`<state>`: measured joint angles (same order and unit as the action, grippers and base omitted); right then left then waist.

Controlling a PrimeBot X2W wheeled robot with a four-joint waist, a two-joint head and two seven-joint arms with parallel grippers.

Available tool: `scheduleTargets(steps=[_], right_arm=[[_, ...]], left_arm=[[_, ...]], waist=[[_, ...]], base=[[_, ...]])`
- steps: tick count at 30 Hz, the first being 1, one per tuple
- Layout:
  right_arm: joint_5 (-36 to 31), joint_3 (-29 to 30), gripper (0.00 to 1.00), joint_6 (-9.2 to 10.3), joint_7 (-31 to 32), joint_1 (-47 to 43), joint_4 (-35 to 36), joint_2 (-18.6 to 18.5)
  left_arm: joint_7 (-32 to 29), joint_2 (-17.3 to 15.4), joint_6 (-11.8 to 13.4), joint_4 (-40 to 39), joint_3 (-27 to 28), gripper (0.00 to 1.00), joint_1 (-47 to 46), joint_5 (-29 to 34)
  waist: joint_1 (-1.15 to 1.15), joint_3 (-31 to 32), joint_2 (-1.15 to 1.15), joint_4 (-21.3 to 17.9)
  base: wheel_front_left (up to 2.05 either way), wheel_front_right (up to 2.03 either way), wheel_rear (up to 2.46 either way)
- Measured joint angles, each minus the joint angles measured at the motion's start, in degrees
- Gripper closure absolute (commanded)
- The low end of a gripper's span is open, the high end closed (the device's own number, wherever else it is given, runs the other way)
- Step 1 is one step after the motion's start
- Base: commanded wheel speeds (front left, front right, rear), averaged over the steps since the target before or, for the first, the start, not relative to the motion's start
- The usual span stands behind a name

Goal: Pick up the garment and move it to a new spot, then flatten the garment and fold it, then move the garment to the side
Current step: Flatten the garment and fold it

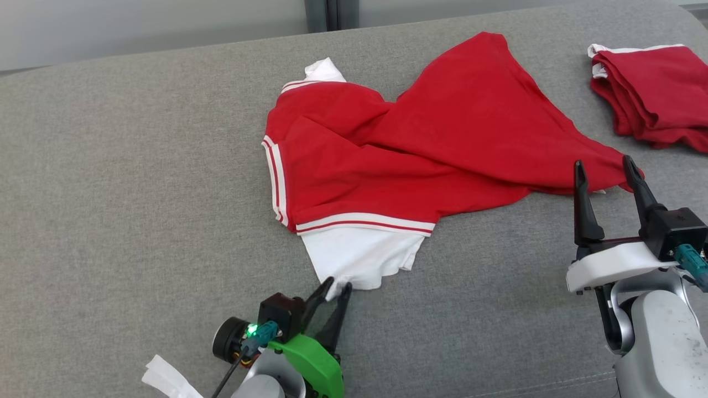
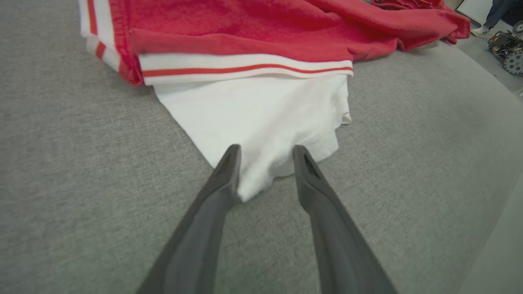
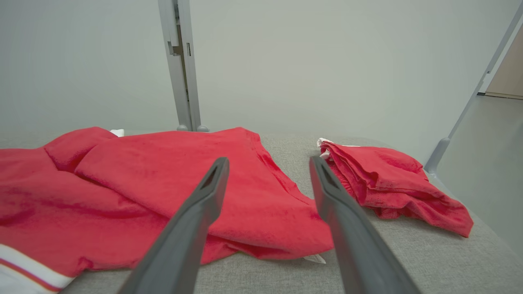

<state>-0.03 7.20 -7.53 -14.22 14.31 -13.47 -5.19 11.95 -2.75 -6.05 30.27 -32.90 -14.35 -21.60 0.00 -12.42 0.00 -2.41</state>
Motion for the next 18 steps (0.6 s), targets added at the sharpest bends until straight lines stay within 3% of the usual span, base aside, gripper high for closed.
scheduleTargets(steps=[8,18], right_arm=[[-0.04,0.33,0.00,0.00,0.00,-1.27,-0.37,0.03],[-0.13,1.04,0.00,0.00,-0.01,-4.04,-1.20,0.80]], left_arm=[[2.50,-0.67,1.64,-0.69,1.62,1.00,-0.81,0.05],[3.04,-6.41,6.08,-15.24,8.66,1.00,6.06,0.32]], waist=[[0.00,0.78,0.00,1.80],[0.00,2.72,0.00,4.97]], base=[[0.00,0.00,0.00],[0.00,0.00,0.00]])
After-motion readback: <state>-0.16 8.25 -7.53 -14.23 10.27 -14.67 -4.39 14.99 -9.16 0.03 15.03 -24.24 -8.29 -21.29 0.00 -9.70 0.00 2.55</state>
